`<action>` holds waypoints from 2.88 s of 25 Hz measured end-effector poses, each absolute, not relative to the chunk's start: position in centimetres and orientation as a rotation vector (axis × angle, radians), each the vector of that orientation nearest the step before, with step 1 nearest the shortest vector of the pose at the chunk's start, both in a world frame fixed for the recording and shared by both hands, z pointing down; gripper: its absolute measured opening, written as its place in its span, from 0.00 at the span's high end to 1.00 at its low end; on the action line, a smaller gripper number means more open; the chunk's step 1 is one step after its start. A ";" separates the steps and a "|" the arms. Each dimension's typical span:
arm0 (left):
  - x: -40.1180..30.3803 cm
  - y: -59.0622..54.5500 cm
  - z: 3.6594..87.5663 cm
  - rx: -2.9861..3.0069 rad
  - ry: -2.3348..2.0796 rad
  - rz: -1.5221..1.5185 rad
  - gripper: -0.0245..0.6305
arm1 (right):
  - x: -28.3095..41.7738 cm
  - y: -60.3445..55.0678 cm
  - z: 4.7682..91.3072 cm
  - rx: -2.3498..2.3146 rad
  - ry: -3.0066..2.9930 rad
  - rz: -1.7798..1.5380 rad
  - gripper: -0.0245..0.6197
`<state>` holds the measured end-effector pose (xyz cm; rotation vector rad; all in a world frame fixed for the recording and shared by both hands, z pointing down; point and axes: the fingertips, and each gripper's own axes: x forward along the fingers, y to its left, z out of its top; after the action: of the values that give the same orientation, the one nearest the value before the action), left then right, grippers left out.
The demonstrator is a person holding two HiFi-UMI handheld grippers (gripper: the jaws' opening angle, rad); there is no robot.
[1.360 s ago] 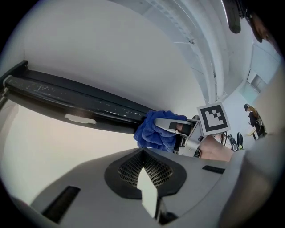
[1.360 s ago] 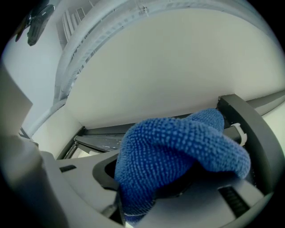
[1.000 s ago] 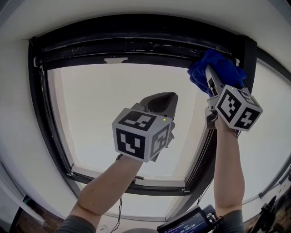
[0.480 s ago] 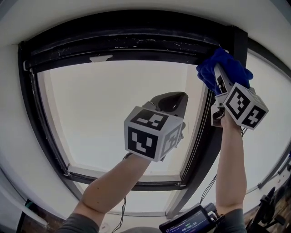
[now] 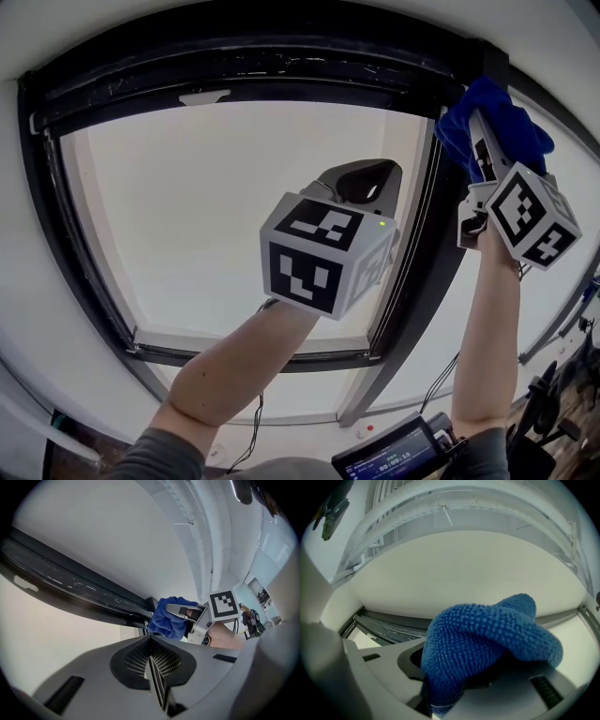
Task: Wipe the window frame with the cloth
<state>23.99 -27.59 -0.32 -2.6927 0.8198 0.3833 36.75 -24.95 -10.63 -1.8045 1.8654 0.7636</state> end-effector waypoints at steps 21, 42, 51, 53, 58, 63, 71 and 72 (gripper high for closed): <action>26.5 -31.6 2.0 -2.729 0.863 0.352 0.96 | 40.2 -31.9 -7.4 -1.999 1.923 0.775 0.72; 25.8 -31.0 15.8 -2.904 0.817 0.175 0.96 | 39.7 -33.2 9.8 -2.188 2.036 0.471 0.72; 25.9 -30.3 21.9 -2.955 0.765 0.086 0.96 | 40.1 -33.6 19.0 -2.264 2.092 0.293 0.72; 25.8 -30.4 23.0 -2.959 0.773 0.074 0.96 | 40.2 -33.7 21.1 -2.278 2.098 0.257 0.72; 25.6 -30.5 26.0 -2.967 0.771 0.048 0.96 | 40.1 -34.0 26.1 -2.324 2.117 0.188 0.72; 26.4 -29.6 31.5 -2.999 0.725 -0.045 0.96 | 40.5 -33.9 32.4 -2.372 2.137 0.078 0.72; 26.3 -30.0 38.6 -3.051 0.727 -0.133 0.96 | 40.3 -34.2 42.2 -2.426 2.190 -0.100 0.72; 26.3 -30.1 39.3 -3.061 0.735 -0.136 0.96 | 40.3 -34.1 43.1 -2.431 2.195 -0.115 0.72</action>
<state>26.26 -30.08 39.31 -3.0610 0.7352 -0.1357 40.31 -34.12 43.07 -2.4306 2.1947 -0.1150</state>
